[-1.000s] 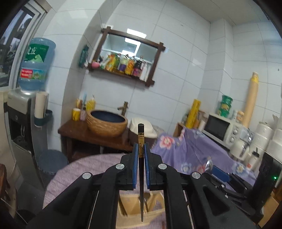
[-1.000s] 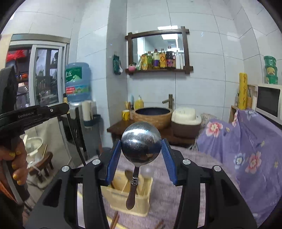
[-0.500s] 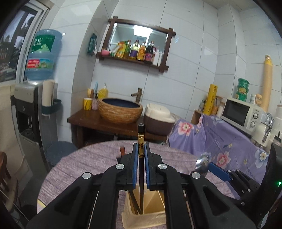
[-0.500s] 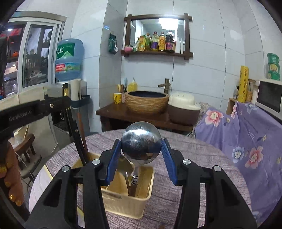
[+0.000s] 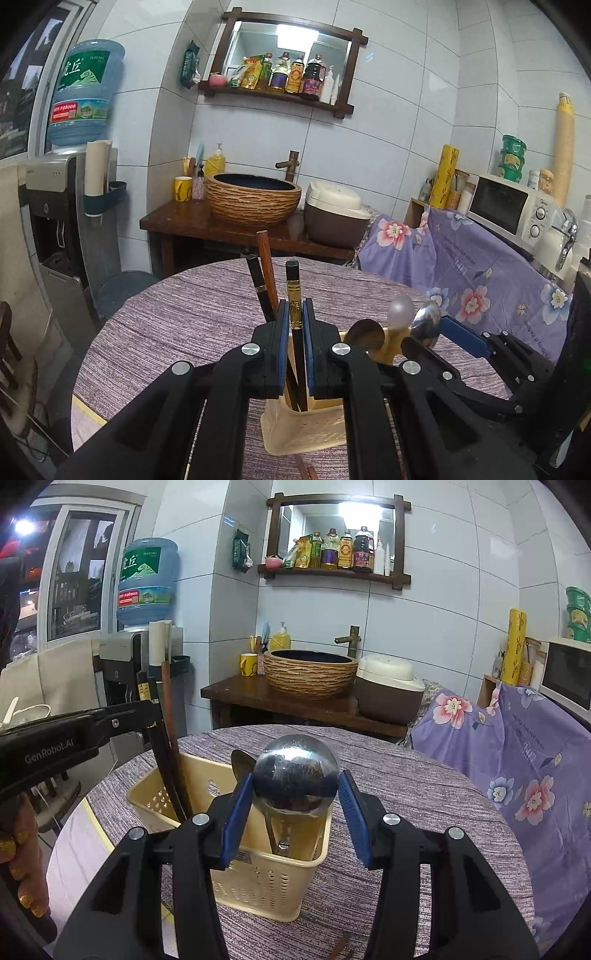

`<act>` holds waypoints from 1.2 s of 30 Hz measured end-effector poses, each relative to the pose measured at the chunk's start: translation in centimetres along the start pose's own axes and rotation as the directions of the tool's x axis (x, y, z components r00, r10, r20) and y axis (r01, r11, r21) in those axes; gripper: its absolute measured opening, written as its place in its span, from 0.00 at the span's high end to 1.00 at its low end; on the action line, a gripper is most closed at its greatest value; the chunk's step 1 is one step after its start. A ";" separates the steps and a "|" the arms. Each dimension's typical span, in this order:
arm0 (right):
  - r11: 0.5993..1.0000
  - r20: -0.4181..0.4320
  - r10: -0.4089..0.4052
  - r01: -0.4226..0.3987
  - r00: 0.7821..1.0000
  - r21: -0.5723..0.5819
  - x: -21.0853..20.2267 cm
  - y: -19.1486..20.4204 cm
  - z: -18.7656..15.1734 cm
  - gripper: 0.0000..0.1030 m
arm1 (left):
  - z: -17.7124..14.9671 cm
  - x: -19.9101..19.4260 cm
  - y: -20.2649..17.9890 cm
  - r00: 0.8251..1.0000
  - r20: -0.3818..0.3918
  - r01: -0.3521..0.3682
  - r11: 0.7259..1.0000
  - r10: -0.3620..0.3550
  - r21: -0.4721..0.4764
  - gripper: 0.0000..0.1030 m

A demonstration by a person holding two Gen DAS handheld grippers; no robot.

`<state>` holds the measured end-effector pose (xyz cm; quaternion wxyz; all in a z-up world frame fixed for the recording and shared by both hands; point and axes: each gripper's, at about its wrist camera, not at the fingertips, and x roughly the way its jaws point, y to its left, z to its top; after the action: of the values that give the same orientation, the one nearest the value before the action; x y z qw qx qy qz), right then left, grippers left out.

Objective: Organize utensils
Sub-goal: 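Lift chopstick and spoon into the cream holder and open both tools, then move both tools back down to the brown wooden chopsticks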

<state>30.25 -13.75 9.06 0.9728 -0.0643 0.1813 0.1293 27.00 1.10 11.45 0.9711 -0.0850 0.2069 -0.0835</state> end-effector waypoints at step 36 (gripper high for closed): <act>0.990 -0.469 -0.119 0.141 0.875 0.011 -8.2 0.6 -17.3 0.12 | -18.9 -3.9 -1.4 0.912 -0.403 -0.034 0.994 0.075 0.108 0.29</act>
<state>16.87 -18.01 -3.95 0.9082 -0.0836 0.4080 0.0404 15.39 -1.99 -3.78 0.9118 -0.0121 0.4021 -0.0824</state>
